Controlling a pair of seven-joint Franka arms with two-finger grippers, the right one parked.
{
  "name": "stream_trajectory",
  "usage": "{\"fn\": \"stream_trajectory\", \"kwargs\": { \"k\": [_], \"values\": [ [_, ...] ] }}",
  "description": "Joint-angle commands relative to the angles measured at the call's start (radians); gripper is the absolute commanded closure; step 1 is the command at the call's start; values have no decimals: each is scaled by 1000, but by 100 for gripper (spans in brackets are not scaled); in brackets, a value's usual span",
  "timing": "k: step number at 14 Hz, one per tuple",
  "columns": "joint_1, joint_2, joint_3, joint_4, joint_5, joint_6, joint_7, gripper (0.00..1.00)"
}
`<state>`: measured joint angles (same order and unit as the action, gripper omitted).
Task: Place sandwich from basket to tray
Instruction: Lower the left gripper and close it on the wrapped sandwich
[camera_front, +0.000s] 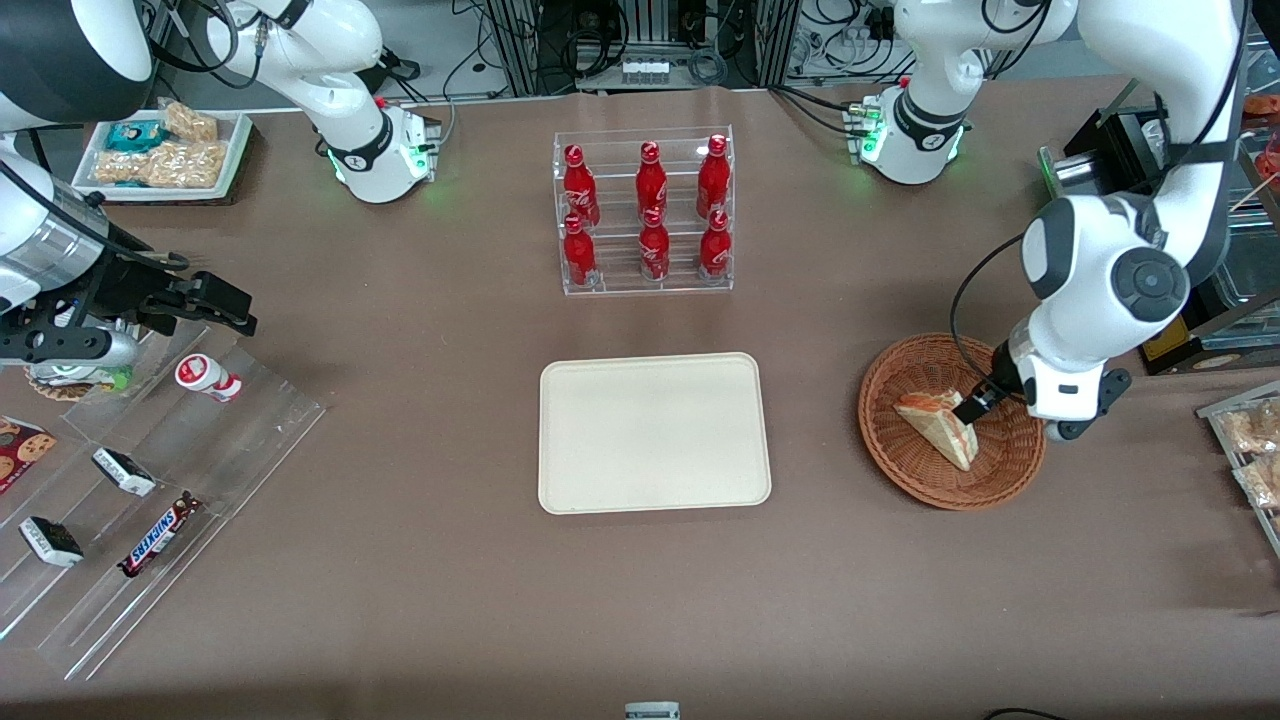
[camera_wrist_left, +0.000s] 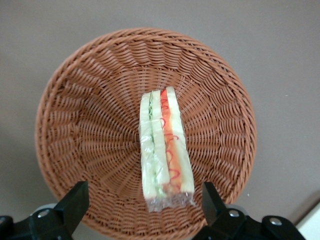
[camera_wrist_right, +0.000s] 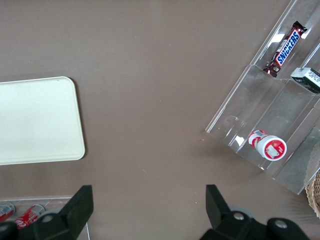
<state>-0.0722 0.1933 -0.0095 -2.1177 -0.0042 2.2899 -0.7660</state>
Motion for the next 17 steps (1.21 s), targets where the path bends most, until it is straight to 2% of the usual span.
{"fn": "stream_trajectory", "kwargs": {
  "k": [1,6,7,9,10,11,13,17],
  "values": [
    [-4,43,-6,5,-6,37,-22,0],
    [-4,98,-10,-13,-8,80,-19,0],
    [-4,104,-15,-10,-8,83,-19,6],
    [-4,112,-15,-7,-11,88,-19,60],
    [-4,123,-15,10,-13,88,-21,80],
    [-4,133,-15,30,-13,82,-21,92],
    [-14,138,-17,42,-13,80,-19,99],
    [-17,115,-17,47,-11,76,-6,100]
  ]
}}
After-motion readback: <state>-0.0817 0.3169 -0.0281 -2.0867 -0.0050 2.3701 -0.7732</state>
